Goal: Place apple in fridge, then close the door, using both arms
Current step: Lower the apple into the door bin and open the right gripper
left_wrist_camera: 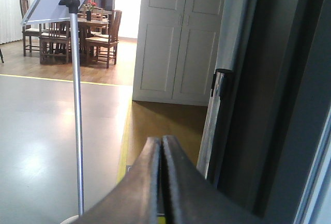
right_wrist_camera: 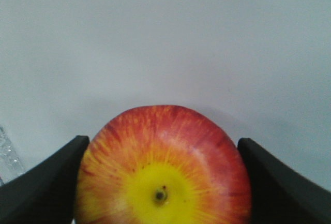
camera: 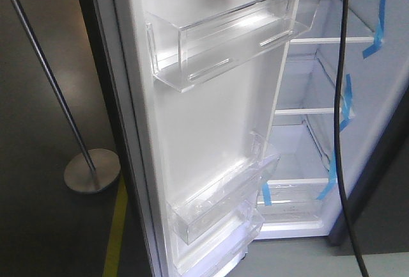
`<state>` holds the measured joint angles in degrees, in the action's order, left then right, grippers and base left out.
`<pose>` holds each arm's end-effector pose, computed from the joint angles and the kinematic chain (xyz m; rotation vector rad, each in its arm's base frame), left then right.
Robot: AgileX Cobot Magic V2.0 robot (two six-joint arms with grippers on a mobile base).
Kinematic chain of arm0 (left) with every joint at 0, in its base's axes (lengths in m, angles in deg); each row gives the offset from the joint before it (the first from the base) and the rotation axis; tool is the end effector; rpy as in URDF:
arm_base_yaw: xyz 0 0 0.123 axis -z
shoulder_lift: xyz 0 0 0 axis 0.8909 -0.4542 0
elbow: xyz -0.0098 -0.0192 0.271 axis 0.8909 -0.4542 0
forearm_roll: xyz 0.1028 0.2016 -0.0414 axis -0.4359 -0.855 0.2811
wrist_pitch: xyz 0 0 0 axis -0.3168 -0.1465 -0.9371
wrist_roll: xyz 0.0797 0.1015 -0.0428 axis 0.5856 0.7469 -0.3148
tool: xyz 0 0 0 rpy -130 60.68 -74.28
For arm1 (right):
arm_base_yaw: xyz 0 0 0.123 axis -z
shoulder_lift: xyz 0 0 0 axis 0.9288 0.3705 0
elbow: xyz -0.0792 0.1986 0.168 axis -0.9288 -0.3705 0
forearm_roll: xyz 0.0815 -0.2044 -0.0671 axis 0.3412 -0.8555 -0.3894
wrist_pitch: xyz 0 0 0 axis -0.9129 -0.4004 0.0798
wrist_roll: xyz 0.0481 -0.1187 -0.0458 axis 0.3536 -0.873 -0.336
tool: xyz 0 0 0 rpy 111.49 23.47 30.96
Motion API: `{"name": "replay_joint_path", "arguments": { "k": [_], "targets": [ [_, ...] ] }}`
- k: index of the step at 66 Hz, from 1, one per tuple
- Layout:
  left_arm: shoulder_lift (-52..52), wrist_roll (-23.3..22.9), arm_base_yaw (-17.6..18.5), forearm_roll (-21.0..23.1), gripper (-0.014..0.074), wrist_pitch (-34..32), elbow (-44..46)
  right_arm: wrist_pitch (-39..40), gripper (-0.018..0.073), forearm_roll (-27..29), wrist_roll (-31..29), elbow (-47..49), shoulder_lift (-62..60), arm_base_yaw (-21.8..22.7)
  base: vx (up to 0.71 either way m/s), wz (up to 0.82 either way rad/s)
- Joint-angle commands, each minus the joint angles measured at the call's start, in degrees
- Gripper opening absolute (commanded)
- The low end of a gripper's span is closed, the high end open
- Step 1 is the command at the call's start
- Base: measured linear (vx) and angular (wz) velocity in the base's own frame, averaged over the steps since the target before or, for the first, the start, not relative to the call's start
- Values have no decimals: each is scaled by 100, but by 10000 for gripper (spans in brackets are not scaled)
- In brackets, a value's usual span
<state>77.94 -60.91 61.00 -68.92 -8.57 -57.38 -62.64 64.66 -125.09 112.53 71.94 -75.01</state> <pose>0.0927 0.0024 0.2040 -0.1820 1.5257 -0.1427 0.3735 0.1460 0.4353 -0.8590 1.6908 0.7293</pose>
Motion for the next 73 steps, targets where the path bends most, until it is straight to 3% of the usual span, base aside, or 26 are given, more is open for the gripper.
{"name": "replay_joint_path", "arguments": {
  "k": [1, 13, 35, 48, 62, 73],
  "targets": [
    [87, -53, 9, 38, -7, -418, 107, 441, 523, 215, 34, 185, -263, -72, 0, 0],
    [87, -53, 9, 38, -7, -418, 107, 571, 635, 95, 419, 185, -263, -60, 0, 0],
    [87, -53, 9, 38, -7, -418, 107, 581, 574, 3, 486, 185, -298, -60, 0, 0],
    [87, -53, 9, 38, -7, -418, 107, 536, 399, 69, 492, 185, -598, -60, 0, 0],
    [87, -53, 9, 38, -7, -418, 107, -223, -19, -105, 511, 185, -1147, -60, 0, 0],
    [87, -53, 9, 38, -7, -418, 107, -900, -4, -490, 954, 130, -1593, -60, 0, 0]
  ]
}}
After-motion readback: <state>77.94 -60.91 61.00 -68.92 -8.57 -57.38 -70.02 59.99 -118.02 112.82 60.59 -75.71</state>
